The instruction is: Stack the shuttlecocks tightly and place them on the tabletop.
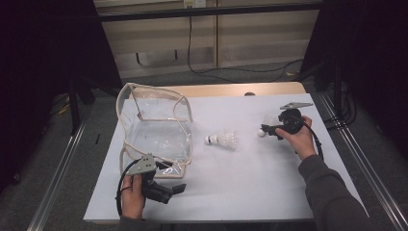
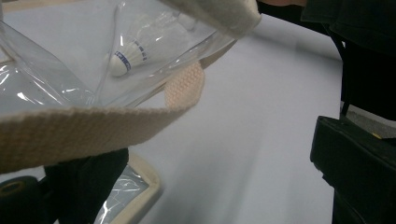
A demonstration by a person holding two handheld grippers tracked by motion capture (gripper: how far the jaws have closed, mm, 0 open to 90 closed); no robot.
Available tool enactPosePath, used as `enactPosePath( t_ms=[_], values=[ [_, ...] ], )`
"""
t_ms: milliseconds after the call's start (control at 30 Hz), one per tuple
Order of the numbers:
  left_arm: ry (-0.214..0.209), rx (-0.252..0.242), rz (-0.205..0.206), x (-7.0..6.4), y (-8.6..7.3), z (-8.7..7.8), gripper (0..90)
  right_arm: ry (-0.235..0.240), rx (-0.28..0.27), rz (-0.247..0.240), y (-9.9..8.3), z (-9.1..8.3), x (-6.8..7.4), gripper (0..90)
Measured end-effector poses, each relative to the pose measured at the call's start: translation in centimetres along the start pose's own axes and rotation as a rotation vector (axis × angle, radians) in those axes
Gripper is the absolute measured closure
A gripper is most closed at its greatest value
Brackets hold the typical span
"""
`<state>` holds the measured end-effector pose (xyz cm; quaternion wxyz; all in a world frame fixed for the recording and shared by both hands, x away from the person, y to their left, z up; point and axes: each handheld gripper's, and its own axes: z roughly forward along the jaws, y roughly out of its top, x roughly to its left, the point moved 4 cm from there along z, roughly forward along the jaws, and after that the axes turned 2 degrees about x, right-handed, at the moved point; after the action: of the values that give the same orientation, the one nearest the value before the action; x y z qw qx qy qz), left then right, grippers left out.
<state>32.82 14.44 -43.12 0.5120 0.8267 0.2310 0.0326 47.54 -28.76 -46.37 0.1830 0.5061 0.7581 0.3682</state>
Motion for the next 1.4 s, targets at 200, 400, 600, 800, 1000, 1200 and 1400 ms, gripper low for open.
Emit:
enactPosePath(
  t_ms=[200,400,600,800,1000,1200,1400],
  values=[
    [0.0,0.0,-0.001,0.0,0.0,0.0,4.4,0.038,0.014,0.0,-0.2,-0.3,0.5,18.4],
    [0.001,0.0,-0.001,0.0,0.0,0.0,4.5,0.063,0.001,-0.005,-0.5,-0.9,1.0,29.8],
    [0.002,0.005,-0.004,-0.1,0.0,0.0,4.4,0.088,0.0,-0.013,-1.2,-1.7,1.4,44.5],
    [0.003,0.005,-0.003,-0.1,0.0,0.0,4.4,0.102,0.004,-0.019,-1.9,-1.9,1.6,57.4],
    [0.004,0.004,-0.002,-0.1,0.0,0.0,4.4,0.101,0.022,-0.014,-2.3,-1.7,1.7,69.7],
    [0.003,0.005,-0.001,-0.1,0.0,0.0,4.5,0.121,0.023,-0.016,-2.4,-1.5,1.7,83.8],
    [0.001,0.007,-0.001,-0.1,0.0,0.0,4.5,0.144,0.025,-0.015,-2.4,-1.7,2.0,89.2]
  ],
)
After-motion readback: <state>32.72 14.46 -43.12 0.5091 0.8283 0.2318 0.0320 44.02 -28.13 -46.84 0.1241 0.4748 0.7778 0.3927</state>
